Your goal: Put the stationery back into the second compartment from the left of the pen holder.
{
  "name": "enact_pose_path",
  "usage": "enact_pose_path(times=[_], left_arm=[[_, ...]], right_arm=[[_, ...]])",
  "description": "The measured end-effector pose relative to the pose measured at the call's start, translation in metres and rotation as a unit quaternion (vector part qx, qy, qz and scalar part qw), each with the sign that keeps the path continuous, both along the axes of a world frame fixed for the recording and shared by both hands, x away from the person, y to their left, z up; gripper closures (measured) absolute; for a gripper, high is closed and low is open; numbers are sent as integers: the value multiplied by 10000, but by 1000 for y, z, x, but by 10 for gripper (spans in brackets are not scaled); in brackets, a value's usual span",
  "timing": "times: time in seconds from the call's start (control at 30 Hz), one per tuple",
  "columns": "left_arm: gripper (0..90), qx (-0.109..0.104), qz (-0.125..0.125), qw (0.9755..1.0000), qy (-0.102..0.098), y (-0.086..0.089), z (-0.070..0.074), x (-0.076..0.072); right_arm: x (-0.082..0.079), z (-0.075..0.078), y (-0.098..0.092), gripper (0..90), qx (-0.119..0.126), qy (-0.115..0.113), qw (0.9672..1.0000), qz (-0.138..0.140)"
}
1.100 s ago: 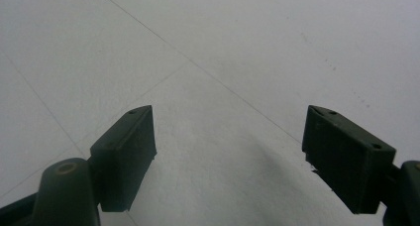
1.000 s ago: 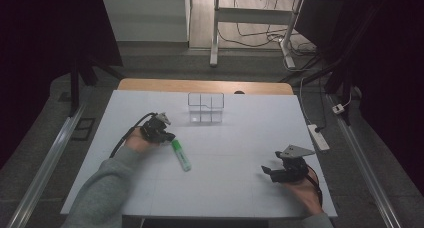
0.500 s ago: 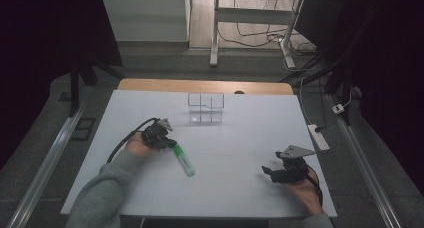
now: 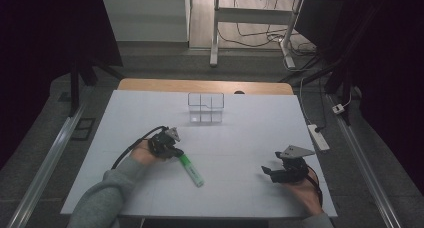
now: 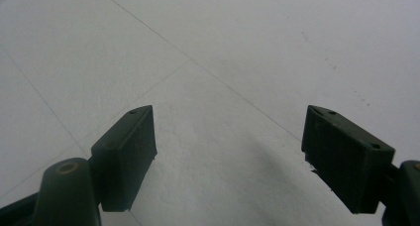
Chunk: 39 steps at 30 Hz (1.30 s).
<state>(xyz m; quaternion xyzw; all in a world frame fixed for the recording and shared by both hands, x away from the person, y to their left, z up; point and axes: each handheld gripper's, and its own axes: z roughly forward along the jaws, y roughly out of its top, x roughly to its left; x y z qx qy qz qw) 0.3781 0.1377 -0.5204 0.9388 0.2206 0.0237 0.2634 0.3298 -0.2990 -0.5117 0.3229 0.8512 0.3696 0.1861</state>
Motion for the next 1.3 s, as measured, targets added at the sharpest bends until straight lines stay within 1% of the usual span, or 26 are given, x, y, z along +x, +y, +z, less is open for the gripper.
enact_pose_path(times=[0.17,0.47,0.6,0.73,0.77,0.83,0.9,0.97,1.03,1.07,1.13,1.17,1.2,1.23,1.27,1.3], left_arm=[[888,38,-176,9998,3,-9,1,-6],[889,54,-361,9993,28,-24,2,-14],[889,39,-380,9993,57,-27,2,-16],[889,40,-401,9992,48,-28,2,-17],[888,24,-373,9993,29,-28,2,-17],[888,15,-237,9997,-47,-26,3,-17],[887,-137,-81,9998,-110,-20,5,-17],[859,-240,120,9994,-228,-12,7,-19],[842,-351,350,9982,-323,-2,9,-23],[824,-413,456,9974,-381,3,10,-25],[755,-547,736,9945,-506,12,12,-32],[697,-589,865,9928,-581,17,12,-36],[600,-611,999,9910,-655,21,13,-39],[564,-615,1123,9893,-692,25,13,-42],[564,-628,1257,9875,-714,28,13,-45],[523,-648,1353,9861,-718,32,13,-48]], right_arm=[[0,0,0,205,24,-6,10000,-3],[0,0,1,205,20,-11,10000,-7],[0,1,1,206,29,-19,10000,-2],[0,1,1,206,39,-23,10000,1],[0,1,1,206,38,-24,10000,2],[0,1,1,206,48,-19,10000,5],[-1,1,1,206,60,-47,10000,-30],[0,1,1,206,121,-6,9999,-26],[0,0,2,206,129,-11,9999,-24],[-1,0,2,206,143,-12,9999,-26],[-1,0,2,206,160,0,9999,-19],[-1,0,2,206,153,-3,9999,-24],[-1,0,3,206,143,-18,9999,-29],[-2,0,3,205,146,-35,9999,-35],[-2,0,3,205,146,-35,9999,-35],[-2,0,3,211,161,-57,9998,-66]])
